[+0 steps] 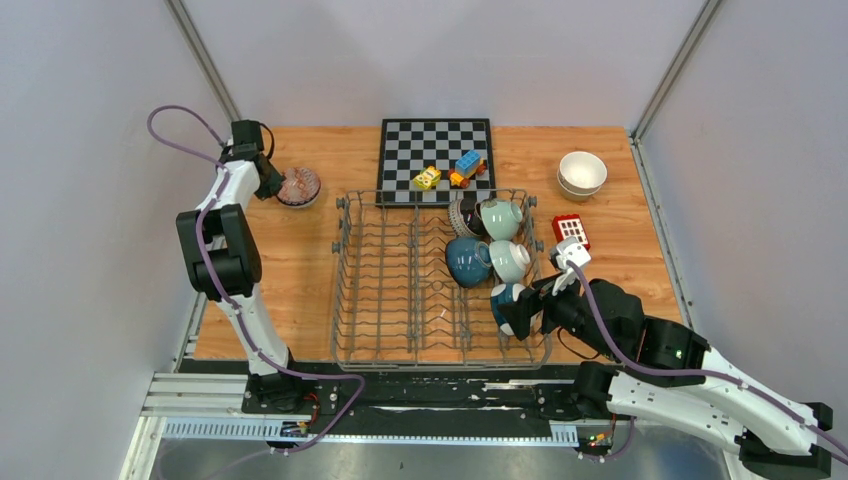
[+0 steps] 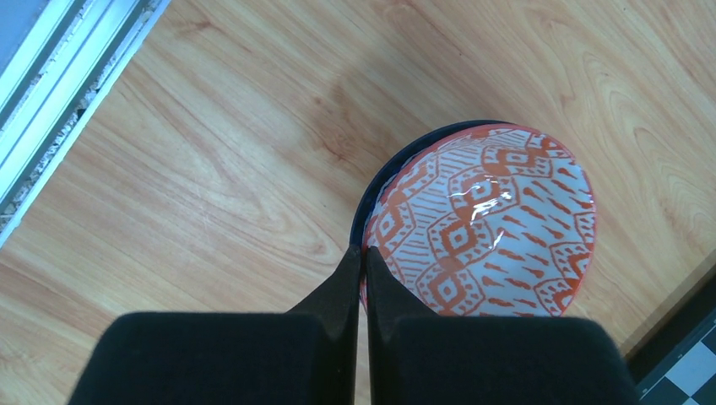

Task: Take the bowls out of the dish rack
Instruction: Adjust the bowl in the bowl.

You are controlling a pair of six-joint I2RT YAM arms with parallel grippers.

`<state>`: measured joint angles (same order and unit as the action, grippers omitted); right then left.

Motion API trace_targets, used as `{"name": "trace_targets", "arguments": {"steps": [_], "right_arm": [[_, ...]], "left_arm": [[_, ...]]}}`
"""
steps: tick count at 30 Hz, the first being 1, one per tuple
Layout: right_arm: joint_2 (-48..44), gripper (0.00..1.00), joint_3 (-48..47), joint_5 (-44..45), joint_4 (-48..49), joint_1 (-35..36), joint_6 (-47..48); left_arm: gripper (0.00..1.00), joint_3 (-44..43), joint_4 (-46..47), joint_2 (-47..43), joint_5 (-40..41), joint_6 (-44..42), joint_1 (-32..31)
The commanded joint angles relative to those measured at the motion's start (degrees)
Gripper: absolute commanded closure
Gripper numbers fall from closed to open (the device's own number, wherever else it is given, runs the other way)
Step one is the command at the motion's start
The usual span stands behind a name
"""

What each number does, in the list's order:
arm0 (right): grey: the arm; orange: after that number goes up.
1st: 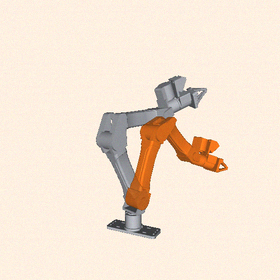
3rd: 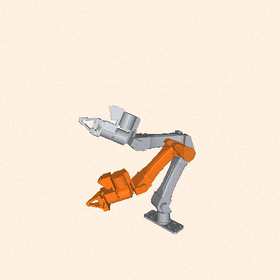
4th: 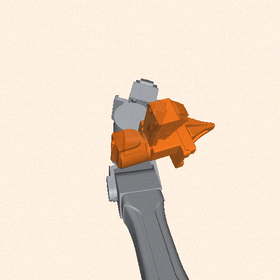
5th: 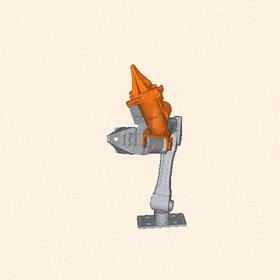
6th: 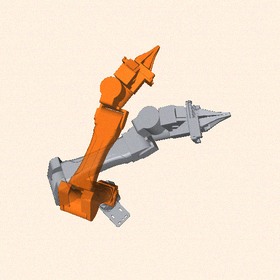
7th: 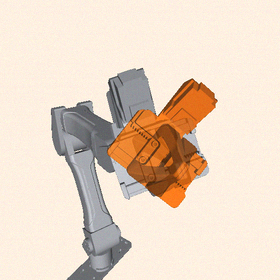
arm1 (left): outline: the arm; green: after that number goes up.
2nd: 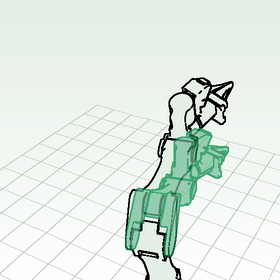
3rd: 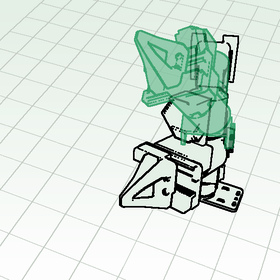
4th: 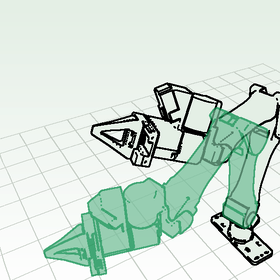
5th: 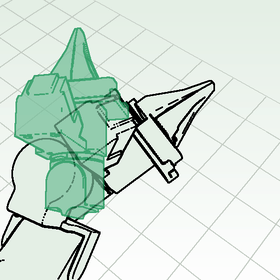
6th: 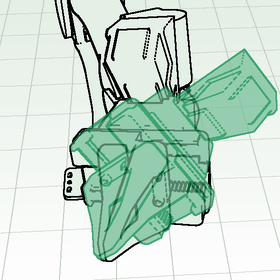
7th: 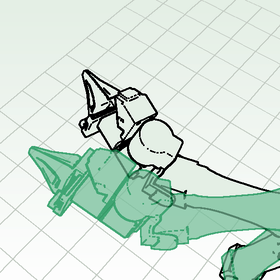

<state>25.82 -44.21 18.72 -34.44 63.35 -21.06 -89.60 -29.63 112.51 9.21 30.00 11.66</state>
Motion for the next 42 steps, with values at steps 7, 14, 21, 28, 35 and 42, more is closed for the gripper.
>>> {"name": "trace_targets", "arguments": {"steps": [7, 14, 21, 28, 35, 42], "right_arm": [[-0.42, 0.07, -0.81, 1.49, -0.84, -0.53, 0.18], [-0.63, 0.07, -0.67, 1.36, -0.81, -0.51, -0.05], [-1.02, 0.07, -0.61, 1.28, -0.81, -0.51, -0.09], [-1.26, 0.07, -0.24, 1.11, -0.89, -0.51, -0.17], [-1.55, 0.07, -0.18, 0.98, -0.84, -0.53, -0.38], [-2.02, 0.07, 0.13, 0.88, -0.9, -0.52, -0.6]], "left_arm": [[1.0, 3.18, 5.91, -2.08, -3.41, 1.66, 0.38], [1.0, 3.76, 6.81, -2.73, -5.67, 3.29, 0.38], [1.0, 4.9, 7.38, -3.22, -6.66, 4.56, 0.42], [1.0, 5.54, 7.78, -4.43, -7.88, 6.01, 0.62], [1.0, 4.88, 7.44, -5.6, -8.43, 7.0, 0.74], [1.0, 5.54, 7.51, -5.81, -8.6, 7.31, 0.82]]}}
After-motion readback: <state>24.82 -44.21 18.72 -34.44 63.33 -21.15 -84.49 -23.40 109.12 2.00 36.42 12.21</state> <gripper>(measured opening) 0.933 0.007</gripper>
